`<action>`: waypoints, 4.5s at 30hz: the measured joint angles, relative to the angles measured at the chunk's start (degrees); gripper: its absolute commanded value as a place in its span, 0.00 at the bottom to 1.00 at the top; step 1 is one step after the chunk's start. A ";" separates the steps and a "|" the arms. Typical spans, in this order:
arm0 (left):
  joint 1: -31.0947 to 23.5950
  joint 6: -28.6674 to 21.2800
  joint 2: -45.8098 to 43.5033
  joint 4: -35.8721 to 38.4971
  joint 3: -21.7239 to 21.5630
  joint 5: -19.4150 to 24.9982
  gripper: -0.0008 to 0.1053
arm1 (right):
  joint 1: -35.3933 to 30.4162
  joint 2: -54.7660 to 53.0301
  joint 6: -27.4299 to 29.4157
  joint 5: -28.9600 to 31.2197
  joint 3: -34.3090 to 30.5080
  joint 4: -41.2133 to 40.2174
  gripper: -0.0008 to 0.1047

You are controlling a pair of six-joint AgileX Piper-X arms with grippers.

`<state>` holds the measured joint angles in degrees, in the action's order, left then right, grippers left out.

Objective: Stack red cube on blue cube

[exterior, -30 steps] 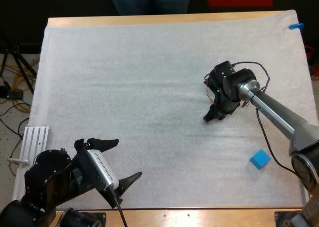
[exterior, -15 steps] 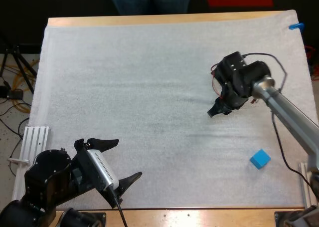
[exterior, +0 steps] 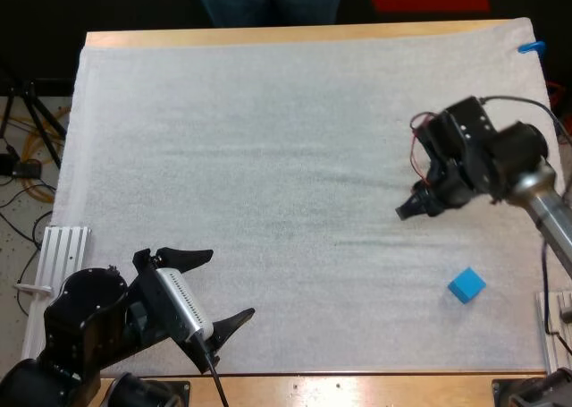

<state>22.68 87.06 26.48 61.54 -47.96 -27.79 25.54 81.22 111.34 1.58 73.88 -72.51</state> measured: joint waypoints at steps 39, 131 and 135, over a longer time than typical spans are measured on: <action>0.00 0.00 0.00 0.00 0.00 0.00 0.83 | -8.20 -17.40 -4.08 -0.69 -31.78 6.15 0.22; -21.34 0.87 -24.30 5.72 -4.36 2.27 0.83 | -20.58 -69.54 -4.67 -0.22 -23.61 5.83 0.56; -21.34 0.87 -27.36 9.10 -4.47 2.27 0.83 | -20.58 -75.38 -4.67 -0.28 -23.61 5.66 0.56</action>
<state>1.34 87.93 -0.88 70.64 -52.43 -25.53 4.96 5.84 106.67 1.29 50.27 -66.86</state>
